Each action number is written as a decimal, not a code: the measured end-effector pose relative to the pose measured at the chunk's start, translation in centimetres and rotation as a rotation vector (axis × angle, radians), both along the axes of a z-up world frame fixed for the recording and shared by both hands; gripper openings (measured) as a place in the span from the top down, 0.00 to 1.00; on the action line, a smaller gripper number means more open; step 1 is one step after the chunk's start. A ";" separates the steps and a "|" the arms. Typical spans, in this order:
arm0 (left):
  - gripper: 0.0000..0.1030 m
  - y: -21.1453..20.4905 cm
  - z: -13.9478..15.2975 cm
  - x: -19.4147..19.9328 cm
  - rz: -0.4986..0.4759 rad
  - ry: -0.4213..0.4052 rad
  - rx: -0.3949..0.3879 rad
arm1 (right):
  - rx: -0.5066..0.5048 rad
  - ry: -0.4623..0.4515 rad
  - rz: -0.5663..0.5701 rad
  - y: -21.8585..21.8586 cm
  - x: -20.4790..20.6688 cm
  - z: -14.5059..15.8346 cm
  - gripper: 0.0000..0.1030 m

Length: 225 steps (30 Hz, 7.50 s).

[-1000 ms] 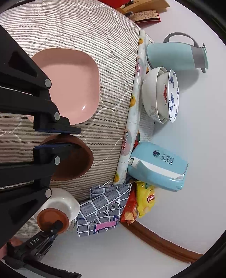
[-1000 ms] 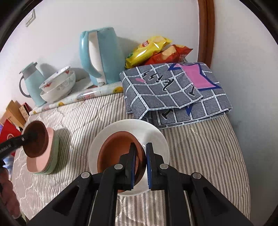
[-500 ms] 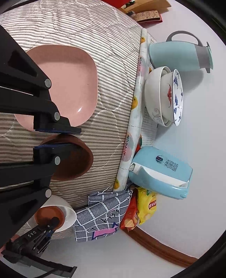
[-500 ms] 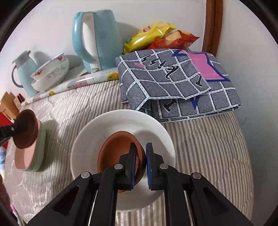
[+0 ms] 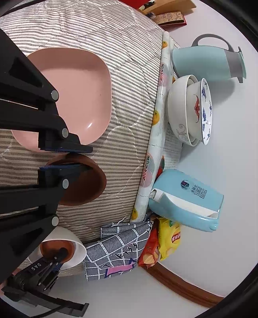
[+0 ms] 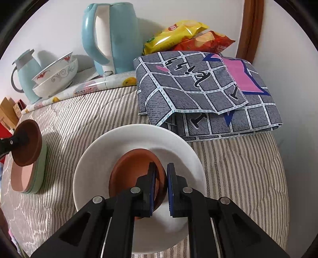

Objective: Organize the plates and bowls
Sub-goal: 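Lower the small brown bowl into the white bowl and open the right tool, then lower the held brown bowl into the white bowl and open the left tool, then grasp the white bowl rim with the left tool while the right tool grasps the opposite rim, then lift the white bowl with both tools and carry it over the pink plate stack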

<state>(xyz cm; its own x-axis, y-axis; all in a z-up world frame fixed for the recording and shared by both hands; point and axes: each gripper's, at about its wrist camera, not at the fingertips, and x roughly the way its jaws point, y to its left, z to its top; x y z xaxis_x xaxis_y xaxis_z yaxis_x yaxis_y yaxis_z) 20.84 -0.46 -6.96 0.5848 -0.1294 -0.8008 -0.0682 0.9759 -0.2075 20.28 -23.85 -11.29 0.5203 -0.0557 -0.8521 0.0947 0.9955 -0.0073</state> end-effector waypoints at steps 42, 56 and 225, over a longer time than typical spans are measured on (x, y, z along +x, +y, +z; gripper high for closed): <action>0.90 -1.7 2.5 -3.4 -0.049 -0.035 -0.030 | -0.020 -0.071 -0.001 0.1 -4.2 3.9 0.68; 0.90 -9.5 3.6 -5.1 -0.198 -0.062 -0.021 | 0.055 -0.164 -0.131 -5.8 -9.7 6.2 0.68; 0.88 -14.8 -6.0 0.9 -0.320 0.170 -0.027 | 0.082 0.012 -0.080 -3.0 -1.4 -0.2 0.91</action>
